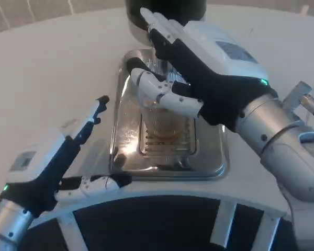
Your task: Grasp the cup under the faucet to collect the drink, then remove the cup.
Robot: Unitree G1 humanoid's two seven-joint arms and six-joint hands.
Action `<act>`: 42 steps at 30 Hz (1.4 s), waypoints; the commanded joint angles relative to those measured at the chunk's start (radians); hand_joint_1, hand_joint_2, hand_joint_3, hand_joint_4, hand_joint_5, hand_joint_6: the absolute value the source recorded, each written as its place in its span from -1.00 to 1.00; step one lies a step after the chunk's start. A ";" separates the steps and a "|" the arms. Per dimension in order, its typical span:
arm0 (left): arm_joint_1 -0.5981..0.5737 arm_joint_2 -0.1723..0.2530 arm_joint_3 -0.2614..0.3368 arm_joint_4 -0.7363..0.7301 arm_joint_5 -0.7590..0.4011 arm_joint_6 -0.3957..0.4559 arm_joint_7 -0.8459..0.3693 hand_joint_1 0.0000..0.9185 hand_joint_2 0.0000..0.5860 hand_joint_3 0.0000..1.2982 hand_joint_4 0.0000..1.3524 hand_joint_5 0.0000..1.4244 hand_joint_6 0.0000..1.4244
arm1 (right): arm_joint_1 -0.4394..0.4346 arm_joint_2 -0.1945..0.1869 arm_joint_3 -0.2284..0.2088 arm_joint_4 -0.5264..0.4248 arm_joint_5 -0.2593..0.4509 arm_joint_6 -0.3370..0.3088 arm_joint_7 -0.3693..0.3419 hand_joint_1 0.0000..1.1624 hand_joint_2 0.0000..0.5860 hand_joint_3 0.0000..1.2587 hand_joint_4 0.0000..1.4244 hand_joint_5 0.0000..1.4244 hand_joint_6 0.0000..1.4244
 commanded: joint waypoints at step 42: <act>-0.275 -0.155 -0.069 0.279 0.001 0.053 0.051 -0.30 -0.86 -1.00 -1.00 -0.68 -0.90 | 0.019 0.095 0.047 0.020 -0.073 -0.026 0.095 -0.89 0.78 -1.00 -1.00 -1.00 -1.00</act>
